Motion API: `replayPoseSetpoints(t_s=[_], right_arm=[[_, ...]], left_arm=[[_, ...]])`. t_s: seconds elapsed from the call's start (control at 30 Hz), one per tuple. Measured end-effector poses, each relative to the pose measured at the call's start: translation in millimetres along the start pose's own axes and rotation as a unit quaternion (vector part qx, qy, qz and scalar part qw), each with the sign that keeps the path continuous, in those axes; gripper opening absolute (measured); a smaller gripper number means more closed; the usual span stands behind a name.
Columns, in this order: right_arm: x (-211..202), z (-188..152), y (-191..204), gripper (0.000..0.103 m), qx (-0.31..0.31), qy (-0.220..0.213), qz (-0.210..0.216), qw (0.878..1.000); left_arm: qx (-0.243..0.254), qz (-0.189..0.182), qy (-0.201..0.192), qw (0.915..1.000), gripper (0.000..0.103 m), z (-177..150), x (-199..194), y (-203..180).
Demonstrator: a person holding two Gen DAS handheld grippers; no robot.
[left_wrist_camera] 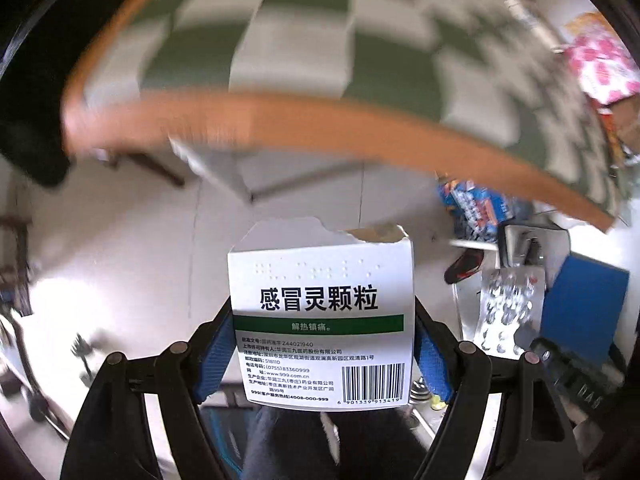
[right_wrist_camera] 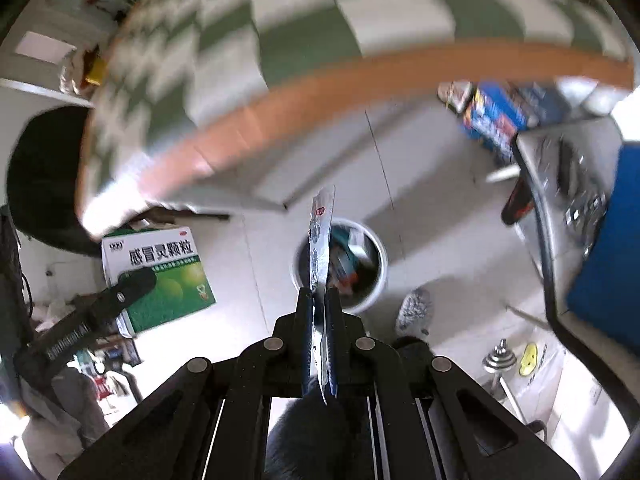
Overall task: Collect trash
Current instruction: 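Carry the blister pack and medicine box over the trash bin, then open both tools over the bin, dropping the blister pack and box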
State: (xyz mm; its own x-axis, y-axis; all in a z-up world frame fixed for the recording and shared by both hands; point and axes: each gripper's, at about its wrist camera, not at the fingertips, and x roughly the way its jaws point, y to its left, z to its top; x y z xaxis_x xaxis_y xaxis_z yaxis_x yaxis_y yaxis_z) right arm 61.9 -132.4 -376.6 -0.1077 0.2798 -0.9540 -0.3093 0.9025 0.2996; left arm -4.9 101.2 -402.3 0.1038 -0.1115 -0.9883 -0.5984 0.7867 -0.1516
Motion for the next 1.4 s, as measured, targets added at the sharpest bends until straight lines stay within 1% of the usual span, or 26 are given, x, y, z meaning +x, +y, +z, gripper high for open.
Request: replayPoseSetpoints(t_s=[0.03, 0.07, 0.1, 0.13, 0.17, 0.2, 0.23, 0.27, 0.3, 0.33, 0.37, 0.4, 0.43, 0.47, 0.53, 0.57, 0.6, 0.63, 0.7, 0.77, 0.8, 0.93, 1.03, 1.1, 1.2, 1.4], right_arm=[[18.0, -2.4, -4.8, 0.006, 0.002, 0.009, 0.002, 1.0], [37.3, -4.4, -10.1, 0.006, 0.005, 0.017, 0.004, 1.0], [65.6, -6.4, -17.5, 0.006, 0.01, 0.03, 0.007, 0.999], [86.3, -7.2, -22.5, 0.006, 0.012, 0.038, 0.013, 0.999], [107.2, -7.5, -27.0, 0.006, 0.013, 0.044, 0.015, 0.999], [138.6, -8.0, -33.5, 0.006, 0.011, 0.052, 0.017, 0.998], [159.4, -8.4, -37.4, 0.006, 0.01, 0.059, 0.023, 0.998], [182.1, -8.6, -42.5, 0.007, 0.012, 0.065, 0.027, 0.997], [213.7, -9.8, -50.1, 0.007, 0.015, 0.075, 0.032, 0.997], [234.9, -10.1, -55.3, 0.008, 0.019, 0.083, 0.043, 0.995], [262.7, -11.7, -63.2, 0.014, 0.026, 0.094, 0.057, 0.994], [284.6, -12.7, -69.5, 0.022, 0.031, 0.104, 0.062, 0.992], [301.7, -14.0, -75.2, 0.047, 0.037, 0.112, 0.065, 0.991], [319.8, -16.6, -82.5, 0.062, 0.044, 0.118, 0.065, 0.99], [340.4, -18.6, -89.7, 0.068, 0.03, 0.121, 0.037, 0.992], [348.4, -20.8, -91.2, 0.081, 0.014, 0.119, 0.019, 0.993], [353.9, -21.4, -89.9, 0.09, 0.0, 0.118, -0.002, 0.993], [356.6, -23.0, -89.0, 0.103, -0.013, 0.114, -0.023, 0.993], [359.4, -26.7, -85.6, 0.103, -0.048, 0.101, -0.072, 0.991], [358.4, -29.8, -83.0, 0.103, -0.066, 0.094, -0.099, 0.988], [357.8, -25.9, -84.6, 0.103, -0.071, 0.093, -0.107, 0.987], [345.1, -27.4, -77.9, 0.103, -0.086, 0.084, -0.124, 0.985], [327.0, -28.4, -73.3, 0.103, -0.092, 0.072, -0.135, 0.984], [310.9, -29.3, -68.1, 0.103, -0.095, 0.065, -0.143, 0.983], [286.1, -29.0, -60.3, 0.103, -0.094, 0.059, -0.142, 0.984], [225.3, -34.5, -42.0, 0.103, -0.103, 0.036, -0.138, 0.984]], left_arm=[[-0.005, -0.005, 0.011, 0.9999, 0.077, -0.5, 16.3, 3.3], [-0.014, -0.011, 0.027, 0.9995, 0.077, -0.8, 40.7, 8.3], [-0.023, -0.016, 0.044, 0.9986, 0.08, -1.4, 68.9, 13.7], [-0.027, -0.02, 0.052, 0.9981, 0.08, -1.8, 86.1, 16.9], [-0.031, -0.023, 0.063, 0.9973, 0.08, -2.6, 112.3, 21.5], [-0.032, -0.019, 0.071, 0.9968, 0.082, -3.8, 137.6, 25.4], [-0.032, -0.016, 0.075, 0.9966, 0.083, -5.1, 152.9, 27.3], [-0.034, -0.012, 0.081, 0.9961, 0.088, -5.4, 174.1, 30.3], [-0.039, -0.008, 0.09, 0.9952, 0.101, -7.9, 199.1, 35.1], [-0.043, -0.006, 0.095, 0.9946, 0.103, -11.0, 212.7, 38.6], [-0.046, -0.002, 0.099, 0.9941, 0.103, -14.3, 229.3, 44.1], [-0.047, 0.004, 0.101, 0.9938, 0.103, -17.0, 242.4, 47.2], [-0.048, 0.013, 0.101, 0.9937, 0.103, -21.2, 257.1, 49.6], [-0.049, 0.019, 0.099, 0.9937, 0.103, -24.5, 266.5, 52.5], [-0.047, 0.047, 0.09, 0.9937, 0.103, -30.3, 279.3, 58.2], [-0.042, 0.061, 0.086, 0.9935, 0.103, -33.3, 283.2, 59.5], [-0.035, 0.08, 0.083, 0.9928, 0.103, -36.7, 288.0, 58.8], [-0.031, 0.089, 0.079, 0.9923, 0.103, -38.9, 288.9, 59.8], [-0.027, 0.099, 0.073, 0.992, 0.103, -45.1, 289.2, 58.8], [-0.021, 0.106, 0.074, 0.9914, 0.103, -49.1, 288.6, 58.4], [-0.019, 0.108, 0.072, 0.9913, 0.103, -50.6, 285.6, 55.2], [-0.011, 0.114, 0.062, 0.9915, 0.103, -52.1, 269.8, 49.2], [-0.004, 0.113, 0.054, 0.9921, 0.103, -51.2, 255.7, 43.4], [-0.001, 0.111, 0.048, 0.9927, 0.103, -52.8, 245.0, 39.4], [0.002, 0.104, 0.041, 0.9938, 0.103, -53.9, 223.3, 36.3], [0.0, 0.094, 0.029, 0.9951, 0.103, -64.6, 166.4, 29.6]])
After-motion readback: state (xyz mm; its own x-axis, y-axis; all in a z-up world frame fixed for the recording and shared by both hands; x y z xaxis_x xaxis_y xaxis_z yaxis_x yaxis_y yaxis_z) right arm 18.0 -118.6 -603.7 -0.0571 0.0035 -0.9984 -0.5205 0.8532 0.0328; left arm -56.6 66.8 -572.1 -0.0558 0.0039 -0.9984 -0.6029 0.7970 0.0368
